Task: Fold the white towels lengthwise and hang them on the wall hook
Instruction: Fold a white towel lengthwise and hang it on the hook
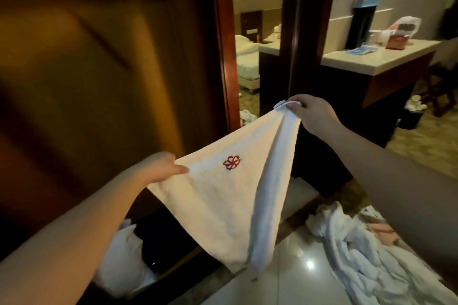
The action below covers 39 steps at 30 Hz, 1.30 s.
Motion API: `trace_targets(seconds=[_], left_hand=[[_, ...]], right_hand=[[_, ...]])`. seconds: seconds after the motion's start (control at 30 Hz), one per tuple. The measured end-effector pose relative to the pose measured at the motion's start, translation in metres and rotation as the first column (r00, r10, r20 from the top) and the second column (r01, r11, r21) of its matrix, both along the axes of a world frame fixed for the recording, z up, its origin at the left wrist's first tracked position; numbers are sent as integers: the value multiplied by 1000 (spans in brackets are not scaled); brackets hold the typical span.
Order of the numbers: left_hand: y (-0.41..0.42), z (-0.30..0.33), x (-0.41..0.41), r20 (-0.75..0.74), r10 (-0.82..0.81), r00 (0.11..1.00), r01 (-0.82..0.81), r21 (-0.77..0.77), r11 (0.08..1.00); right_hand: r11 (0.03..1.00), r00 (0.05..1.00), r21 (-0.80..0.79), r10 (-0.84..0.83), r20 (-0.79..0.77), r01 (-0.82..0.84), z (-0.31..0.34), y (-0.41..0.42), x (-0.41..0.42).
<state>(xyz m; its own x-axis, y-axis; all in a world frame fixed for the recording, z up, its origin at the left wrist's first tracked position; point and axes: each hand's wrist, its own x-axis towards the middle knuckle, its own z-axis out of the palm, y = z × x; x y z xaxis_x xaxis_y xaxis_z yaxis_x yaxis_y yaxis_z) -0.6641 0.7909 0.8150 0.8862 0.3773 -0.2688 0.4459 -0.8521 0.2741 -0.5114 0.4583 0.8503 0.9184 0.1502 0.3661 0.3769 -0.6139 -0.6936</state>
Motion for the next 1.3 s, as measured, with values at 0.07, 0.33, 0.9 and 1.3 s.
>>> trace_targets(seconds=[0.07, 0.33, 0.9, 1.3], left_hand=[[21, 13, -27, -3, 10, 1000, -10, 63, 998], [106, 35, -123, 118, 210, 971, -219, 63, 974], [249, 39, -287, 236, 731, 640, 63, -965, 255], [220, 36, -346, 399, 702, 590, 154, -909, 387]], right_hand=[[1000, 1000, 3, 15, -8, -15, -1, 20, -12], [1000, 1000, 14, 14, 3, -14, 11, 95, -68], [998, 979, -36, -54, -197, 48, -5, 258, -240], [635, 615, 681, 713, -337, -363, 16, 326, -397]])
